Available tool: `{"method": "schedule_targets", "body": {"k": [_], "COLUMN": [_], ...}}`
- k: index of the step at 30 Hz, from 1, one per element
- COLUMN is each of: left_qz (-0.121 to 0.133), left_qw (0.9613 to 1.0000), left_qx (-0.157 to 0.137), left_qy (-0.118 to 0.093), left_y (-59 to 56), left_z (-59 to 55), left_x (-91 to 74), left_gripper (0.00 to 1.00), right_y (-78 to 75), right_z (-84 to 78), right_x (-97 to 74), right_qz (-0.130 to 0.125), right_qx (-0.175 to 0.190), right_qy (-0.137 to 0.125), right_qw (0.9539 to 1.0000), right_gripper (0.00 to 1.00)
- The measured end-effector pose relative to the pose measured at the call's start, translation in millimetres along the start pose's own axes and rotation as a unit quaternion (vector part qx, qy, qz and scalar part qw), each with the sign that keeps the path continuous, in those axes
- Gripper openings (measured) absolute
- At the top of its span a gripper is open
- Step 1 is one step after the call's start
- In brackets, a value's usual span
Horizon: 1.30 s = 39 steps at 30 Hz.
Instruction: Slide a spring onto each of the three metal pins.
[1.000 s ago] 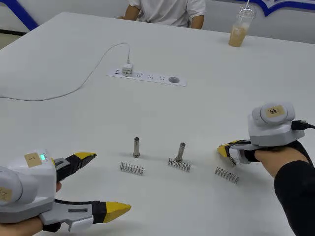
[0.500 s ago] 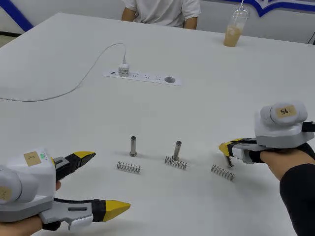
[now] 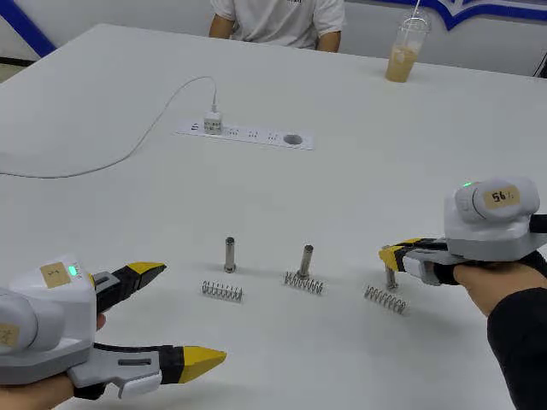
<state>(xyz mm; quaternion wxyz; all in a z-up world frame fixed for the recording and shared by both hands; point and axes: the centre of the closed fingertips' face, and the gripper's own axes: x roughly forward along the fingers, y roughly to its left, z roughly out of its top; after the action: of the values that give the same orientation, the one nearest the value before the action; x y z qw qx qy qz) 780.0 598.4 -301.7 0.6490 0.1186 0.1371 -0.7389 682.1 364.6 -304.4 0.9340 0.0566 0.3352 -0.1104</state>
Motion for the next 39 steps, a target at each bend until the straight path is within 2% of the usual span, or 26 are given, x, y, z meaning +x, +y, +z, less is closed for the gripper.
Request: {"method": "schedule_targets", "body": {"k": [22, 39], "left_qz": [0.001, -0.001], "left_qw": [1.0000, 1.0000], "left_qx": [0.004, 0.006], "left_qy": [0.000, -0.001], "left_y": [-0.9, -5.1], "left_z": [2.4, 5.0], "left_x": [-2.8, -3.2], "left_gripper": [0.89, 0.89], "right_y": [5.7, 4.9], "right_z": [-5.1, -6.2], "right_x": [-12.0, -17.5], "right_qz": [-0.001, 0.002], "right_qx": [-0.007, -0.028], "right_qy": [-0.009, -0.011], "right_qw": [0.9999, 0.9995], "right_gripper": [0.09, 0.11]}}
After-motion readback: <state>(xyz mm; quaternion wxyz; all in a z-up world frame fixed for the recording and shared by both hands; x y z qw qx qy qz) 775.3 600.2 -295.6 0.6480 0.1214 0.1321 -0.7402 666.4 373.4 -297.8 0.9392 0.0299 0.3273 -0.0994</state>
